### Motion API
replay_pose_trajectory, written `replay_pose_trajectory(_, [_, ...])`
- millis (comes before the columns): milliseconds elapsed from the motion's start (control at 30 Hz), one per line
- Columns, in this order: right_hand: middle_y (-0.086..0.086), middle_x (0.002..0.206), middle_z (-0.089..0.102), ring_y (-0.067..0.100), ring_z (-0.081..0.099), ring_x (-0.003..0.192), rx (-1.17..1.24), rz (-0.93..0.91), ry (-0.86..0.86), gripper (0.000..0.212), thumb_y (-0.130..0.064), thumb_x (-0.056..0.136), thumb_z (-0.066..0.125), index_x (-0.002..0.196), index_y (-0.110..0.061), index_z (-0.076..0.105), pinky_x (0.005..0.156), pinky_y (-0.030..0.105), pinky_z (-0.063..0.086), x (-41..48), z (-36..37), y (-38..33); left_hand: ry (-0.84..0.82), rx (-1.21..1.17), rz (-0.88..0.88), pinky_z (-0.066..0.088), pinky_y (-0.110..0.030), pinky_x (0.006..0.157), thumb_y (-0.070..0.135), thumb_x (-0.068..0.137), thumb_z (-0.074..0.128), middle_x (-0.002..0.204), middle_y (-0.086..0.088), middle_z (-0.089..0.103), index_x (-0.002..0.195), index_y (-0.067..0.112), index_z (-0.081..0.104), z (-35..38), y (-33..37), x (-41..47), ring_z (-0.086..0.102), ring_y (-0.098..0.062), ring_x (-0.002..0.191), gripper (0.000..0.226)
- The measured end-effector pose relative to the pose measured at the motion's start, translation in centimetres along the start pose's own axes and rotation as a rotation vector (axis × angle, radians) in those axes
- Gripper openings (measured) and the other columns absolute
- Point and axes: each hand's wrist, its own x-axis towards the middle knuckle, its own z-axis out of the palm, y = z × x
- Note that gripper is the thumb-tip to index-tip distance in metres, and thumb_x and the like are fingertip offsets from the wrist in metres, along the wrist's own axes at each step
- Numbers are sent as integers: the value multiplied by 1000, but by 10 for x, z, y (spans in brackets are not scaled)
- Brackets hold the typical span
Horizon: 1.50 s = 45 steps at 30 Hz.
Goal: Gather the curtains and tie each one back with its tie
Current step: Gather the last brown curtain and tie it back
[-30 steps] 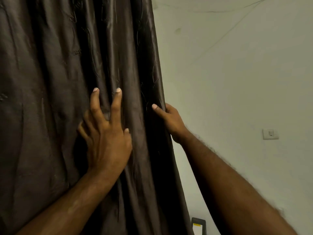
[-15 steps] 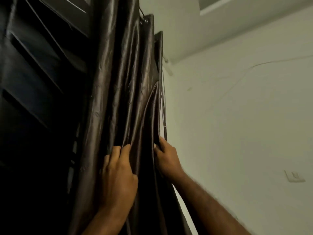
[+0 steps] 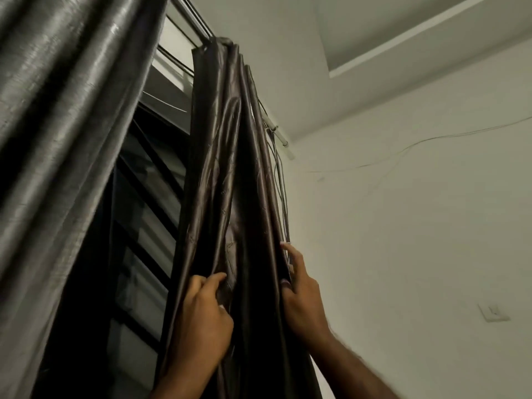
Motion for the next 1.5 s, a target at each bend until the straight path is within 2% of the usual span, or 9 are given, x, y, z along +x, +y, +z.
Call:
replay_pose_trajectory(200, [-17,117,65,6,66,109,26,178,-121,47,-53,88,70,128,-33,56,88,18,53,13,-5,26,-84,8,-72,51,-30,92,-5,84,51,124,9,48,136,29,52,24,15,1,57,-14,109,62])
replay_pose_trajectory(333, [-7,93,70,9,68,84,-164,151,-117,6,-29,96,64,100,-24,63,80,34,60,19,0,32,-11,15,-62,51,-26,83,-2,88,52,128,10,53,142,36,41,28,21,-3,59,-12,106,67])
replay_pose_trajectory(567, [-10,75,65,6,59,65,-46,18,-76,23,-32,107,45,86,-29,54,63,41,51,14,2,30,-23,53,-15,49,-26,59,18,91,57,116,6,60,144,49,-5,40,36,-18,54,-7,73,88])
replay_pose_trajectory(733, [-21,107,68,1,71,93,14,-117,-131,65,-11,105,44,152,-53,27,84,22,59,15,-5,26,-43,-19,-34,57,-32,65,15,89,61,119,5,59,140,39,19,47,41,-14,62,-12,82,71])
replay_pose_trajectory(867, [-37,106,62,-22,59,100,66,-65,-85,41,-19,99,54,135,-39,61,94,13,52,15,-6,12,-59,-101,21,58,-28,63,12,85,63,108,10,64,123,38,43,48,46,-8,64,-6,80,51])
replay_pose_trajectory(1000, [-11,89,75,1,71,85,107,32,-127,36,-58,93,61,100,-25,74,76,23,59,19,-8,2,-169,-206,2,57,-29,58,12,80,62,91,15,66,116,35,56,44,50,-1,64,-4,68,43])
replay_pose_trajectory(1100, [-5,70,67,3,62,64,-26,5,-60,24,-36,98,61,82,-21,70,58,21,47,25,-12,2,-81,-239,48,58,-32,71,14,80,66,84,14,69,97,28,70,35,50,2,64,-2,75,23])
replay_pose_trajectory(1267, [-10,77,64,1,59,67,-121,13,0,15,-8,95,55,93,-18,66,52,3,40,25,-22,8,389,214,190,46,-38,88,27,75,72,122,4,52,118,27,56,19,43,7,50,-20,110,46])
replay_pose_trajectory(1500, [-18,121,57,-3,62,92,-101,-120,-144,73,7,92,49,150,-37,41,73,0,48,20,-30,-2,91,-46,-55,37,-15,49,22,92,64,79,10,62,101,21,63,21,37,12,56,0,63,9])
